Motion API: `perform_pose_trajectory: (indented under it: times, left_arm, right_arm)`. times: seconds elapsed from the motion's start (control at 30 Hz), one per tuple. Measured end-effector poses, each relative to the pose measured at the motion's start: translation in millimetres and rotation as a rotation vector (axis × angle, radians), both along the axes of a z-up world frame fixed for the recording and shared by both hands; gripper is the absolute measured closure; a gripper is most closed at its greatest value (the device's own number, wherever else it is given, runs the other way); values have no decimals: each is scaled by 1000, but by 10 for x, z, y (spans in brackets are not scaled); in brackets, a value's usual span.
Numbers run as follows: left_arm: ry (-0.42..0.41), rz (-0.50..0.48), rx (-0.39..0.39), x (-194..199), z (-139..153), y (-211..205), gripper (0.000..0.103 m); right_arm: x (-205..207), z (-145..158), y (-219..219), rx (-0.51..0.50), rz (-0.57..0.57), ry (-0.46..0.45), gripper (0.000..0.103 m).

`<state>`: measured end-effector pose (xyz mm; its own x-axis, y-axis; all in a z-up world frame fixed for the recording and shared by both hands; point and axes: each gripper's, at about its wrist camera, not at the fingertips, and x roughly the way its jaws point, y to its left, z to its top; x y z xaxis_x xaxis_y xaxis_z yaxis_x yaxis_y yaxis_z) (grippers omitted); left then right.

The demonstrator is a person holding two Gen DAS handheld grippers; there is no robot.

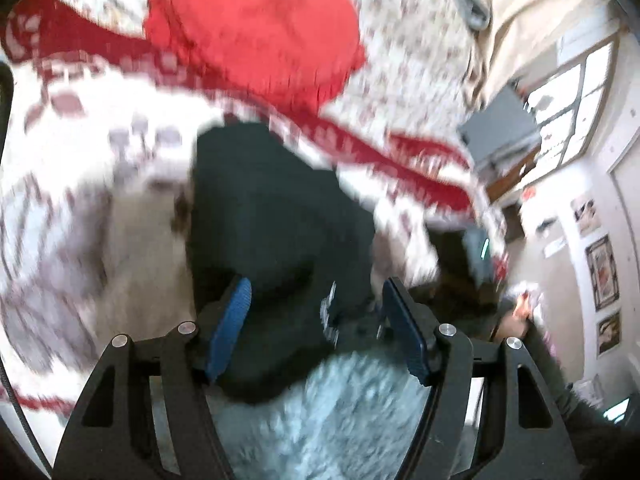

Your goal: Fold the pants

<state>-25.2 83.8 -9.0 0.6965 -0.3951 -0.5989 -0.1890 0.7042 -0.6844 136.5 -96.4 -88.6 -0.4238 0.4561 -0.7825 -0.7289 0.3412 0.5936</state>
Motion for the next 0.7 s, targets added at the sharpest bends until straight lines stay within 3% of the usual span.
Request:
perform_pose_trajectory:
  times: [0.07,0.17,0.23,0.27,0.3,0.37,0.4,0.43,0.57,0.6,0.63,0.67,0.7]
  left_arm:
    - [-25,26,-6,122,79,104,35]
    - [-47,58,-53,443,72,253,35]
    - [-28,101,-84,600,-19,324,35]
    - [21,138,-113,715,-167,383,35]
    - [49,152,-130,738,-267,419,36]
    - [146,188,-160,816,-559,432,48]
    - [146,206,-163,804,-621,434,52]
    - [132,210,-165,781,-608,436,52]
    - [39,254,-193,470,-440,531,50]
    - [15,287,-209,334,-411,566,42]
    - [-1,308,-226,269,-407,585,31]
    - [-16,338,-257,143,-424,607,29]
    - [-16,355,-292,77,-454,615,29]
  right_arm:
    - [-29,68,-16,4,10,-26,94]
    - [-2,427,-76,109,-1,-88,93]
    - [229,699,-134,201,-132,-162,92]
    - [330,749,-145,216,-196,-195,92]
    - [463,746,-107,215,-264,-205,92]
    - [642,585,-45,176,-327,-213,92]
    - [692,415,33,99,-351,-243,92]
    - [750,269,53,48,-376,-250,92]
    - [870,330,-186,159,-475,-140,89]
    - [875,390,-285,189,-492,-133,87]
    - [886,421,-360,208,-509,-128,77]
    - [902,449,-475,234,-533,-108,56]
    - [893,443,-585,259,-552,-71,51]
